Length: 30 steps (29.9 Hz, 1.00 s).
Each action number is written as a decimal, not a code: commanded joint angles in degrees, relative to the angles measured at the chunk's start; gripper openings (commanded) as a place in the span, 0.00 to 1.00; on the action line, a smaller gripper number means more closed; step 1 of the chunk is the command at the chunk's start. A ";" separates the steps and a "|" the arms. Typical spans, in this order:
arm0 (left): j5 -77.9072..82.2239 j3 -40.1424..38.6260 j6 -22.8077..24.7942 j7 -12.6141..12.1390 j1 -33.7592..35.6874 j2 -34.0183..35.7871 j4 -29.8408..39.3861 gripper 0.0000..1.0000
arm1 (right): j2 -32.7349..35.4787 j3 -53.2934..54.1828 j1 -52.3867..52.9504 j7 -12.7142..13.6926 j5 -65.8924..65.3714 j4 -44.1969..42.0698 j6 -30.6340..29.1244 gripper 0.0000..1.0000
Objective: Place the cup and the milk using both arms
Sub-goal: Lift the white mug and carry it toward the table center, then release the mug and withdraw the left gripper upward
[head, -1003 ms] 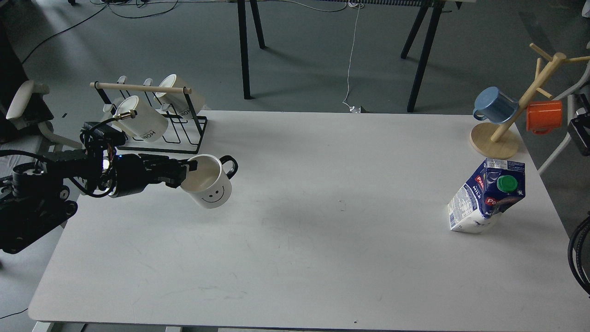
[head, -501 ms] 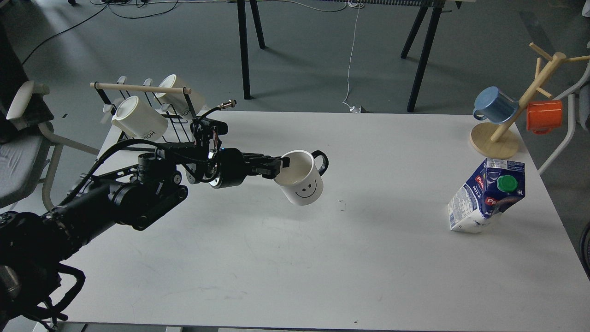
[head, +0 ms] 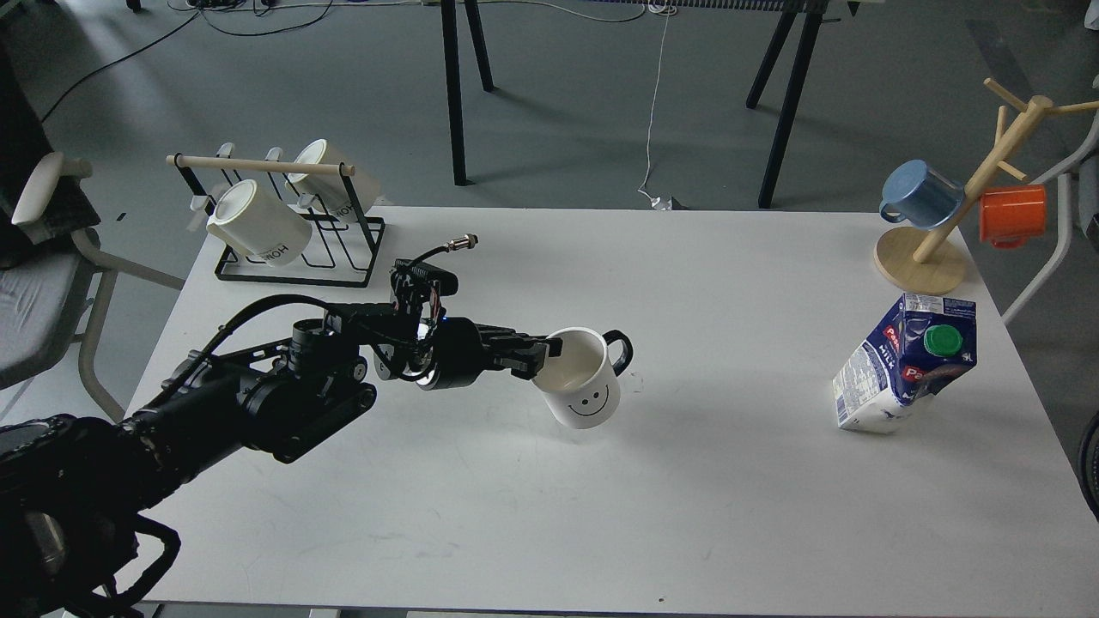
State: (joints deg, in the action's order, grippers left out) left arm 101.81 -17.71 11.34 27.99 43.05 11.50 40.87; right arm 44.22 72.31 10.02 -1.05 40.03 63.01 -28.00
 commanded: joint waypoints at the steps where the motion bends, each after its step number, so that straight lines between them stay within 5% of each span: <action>1: 0.14 0.04 -0.88 0.01 -0.51 -0.95 -0.09 0.12 | 0.08 0.03 0.00 0.00 0.05 -0.08 0.00 0.98; 11: -0.82 -0.48 -0.44 0.01 -1.39 0.01 0.44 0.36 | -0.01 0.11 -0.88 0.53 0.48 0.01 0.00 0.98; 19: -10.02 -1.10 0.61 0.01 -1.74 2.47 1.49 0.87 | 2.01 1.17 -4.30 2.80 10.04 0.10 0.00 0.98; 22: -20.47 -2.59 4.81 0.01 -1.48 4.14 2.11 0.88 | 2.37 1.34 -8.33 5.44 17.78 0.71 0.00 0.98; 30: -48.08 -9.27 16.66 0.01 -1.04 9.68 1.67 0.91 | 2.37 5.83 -22.83 5.80 20.26 3.17 0.00 0.98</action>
State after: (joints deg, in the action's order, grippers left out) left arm 62.61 -24.88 24.82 28.00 41.98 19.52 42.83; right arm 46.60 76.90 -7.04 4.71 60.04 64.54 -28.00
